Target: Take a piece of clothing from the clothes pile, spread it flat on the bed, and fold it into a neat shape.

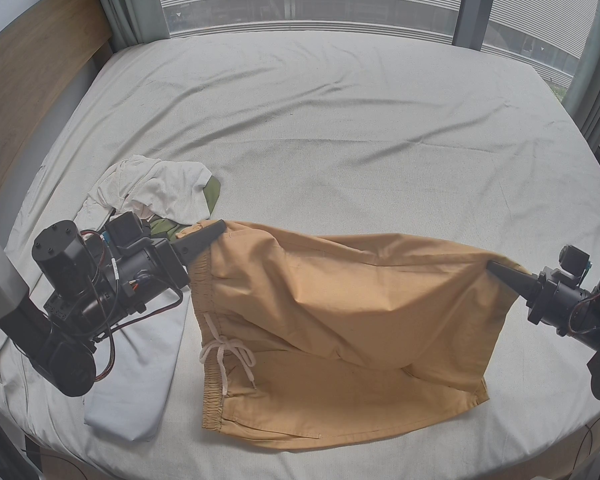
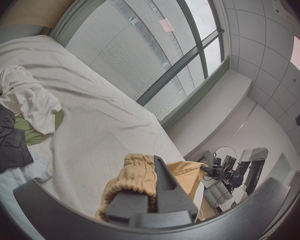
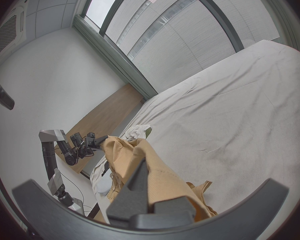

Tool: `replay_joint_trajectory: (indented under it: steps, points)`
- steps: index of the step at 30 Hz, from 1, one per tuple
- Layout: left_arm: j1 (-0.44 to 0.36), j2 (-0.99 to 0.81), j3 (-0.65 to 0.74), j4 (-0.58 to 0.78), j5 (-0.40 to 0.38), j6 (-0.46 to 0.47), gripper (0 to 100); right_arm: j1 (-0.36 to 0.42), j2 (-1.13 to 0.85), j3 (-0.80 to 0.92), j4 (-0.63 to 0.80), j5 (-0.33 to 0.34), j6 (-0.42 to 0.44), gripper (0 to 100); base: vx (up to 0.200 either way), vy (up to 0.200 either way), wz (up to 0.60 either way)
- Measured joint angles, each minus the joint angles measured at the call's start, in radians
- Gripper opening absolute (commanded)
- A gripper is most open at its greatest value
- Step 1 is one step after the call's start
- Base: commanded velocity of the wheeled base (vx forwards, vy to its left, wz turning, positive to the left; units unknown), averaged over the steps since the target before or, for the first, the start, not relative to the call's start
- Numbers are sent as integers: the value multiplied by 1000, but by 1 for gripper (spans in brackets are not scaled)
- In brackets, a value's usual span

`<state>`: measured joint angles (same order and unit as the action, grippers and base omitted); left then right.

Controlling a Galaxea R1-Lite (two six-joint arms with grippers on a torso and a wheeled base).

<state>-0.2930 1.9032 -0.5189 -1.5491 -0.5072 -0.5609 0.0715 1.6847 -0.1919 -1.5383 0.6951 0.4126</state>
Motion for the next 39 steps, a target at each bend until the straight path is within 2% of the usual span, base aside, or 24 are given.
replay_joint_trajectory:
  steps: [8,20,32,39]
  points:
    - [5,20,-50,0,46,2,0,-22,-9,-6,0,14,17,0,0,0,0]
    - [4,40,-72,-1,47,3,0,-18,-14,-13,0,13,18,0,0,0,0]
    - [17,9,-45,-1,40,-9,0,32,43,-153,1,12,68,0,0,0,0]
    - [35,20,-98,-1,47,-48,0,13,82,-185,0,25,73,0,0,0,0]
